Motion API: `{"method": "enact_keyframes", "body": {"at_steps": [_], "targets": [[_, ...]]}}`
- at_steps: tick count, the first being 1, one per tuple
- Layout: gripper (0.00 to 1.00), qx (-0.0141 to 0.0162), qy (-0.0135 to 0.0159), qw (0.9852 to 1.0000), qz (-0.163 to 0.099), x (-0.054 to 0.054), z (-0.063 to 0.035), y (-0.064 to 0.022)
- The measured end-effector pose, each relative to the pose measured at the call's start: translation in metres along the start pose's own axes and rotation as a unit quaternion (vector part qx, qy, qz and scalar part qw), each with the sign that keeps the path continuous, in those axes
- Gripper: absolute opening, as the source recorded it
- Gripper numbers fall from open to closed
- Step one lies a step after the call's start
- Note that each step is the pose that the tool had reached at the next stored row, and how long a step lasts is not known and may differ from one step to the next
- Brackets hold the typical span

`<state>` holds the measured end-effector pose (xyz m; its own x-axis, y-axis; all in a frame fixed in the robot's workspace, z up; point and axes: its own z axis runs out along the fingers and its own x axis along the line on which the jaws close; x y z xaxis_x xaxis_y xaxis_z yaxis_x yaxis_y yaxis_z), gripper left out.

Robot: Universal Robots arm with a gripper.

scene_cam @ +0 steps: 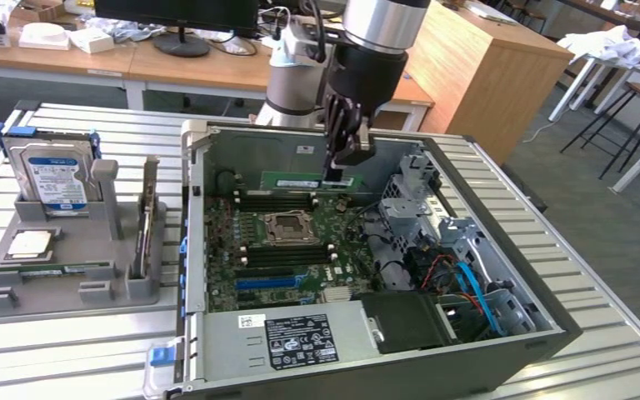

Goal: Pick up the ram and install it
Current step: 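Pick up the ram and move it above insertion slot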

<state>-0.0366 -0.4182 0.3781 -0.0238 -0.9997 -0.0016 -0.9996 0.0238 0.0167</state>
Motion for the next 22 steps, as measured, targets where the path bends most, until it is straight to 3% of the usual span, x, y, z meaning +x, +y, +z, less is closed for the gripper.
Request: {"method": "enact_keyframes", "body": {"at_steps": [16, 22], "targets": [[0.12, 0.0000, 0.0000, 1.0000, 0.000, 0.000, 0.0250, -0.0004], [0.12, 0.0000, 0.0000, 1.0000, 0.000, 0.000, 0.0268, -0.0004]]}}
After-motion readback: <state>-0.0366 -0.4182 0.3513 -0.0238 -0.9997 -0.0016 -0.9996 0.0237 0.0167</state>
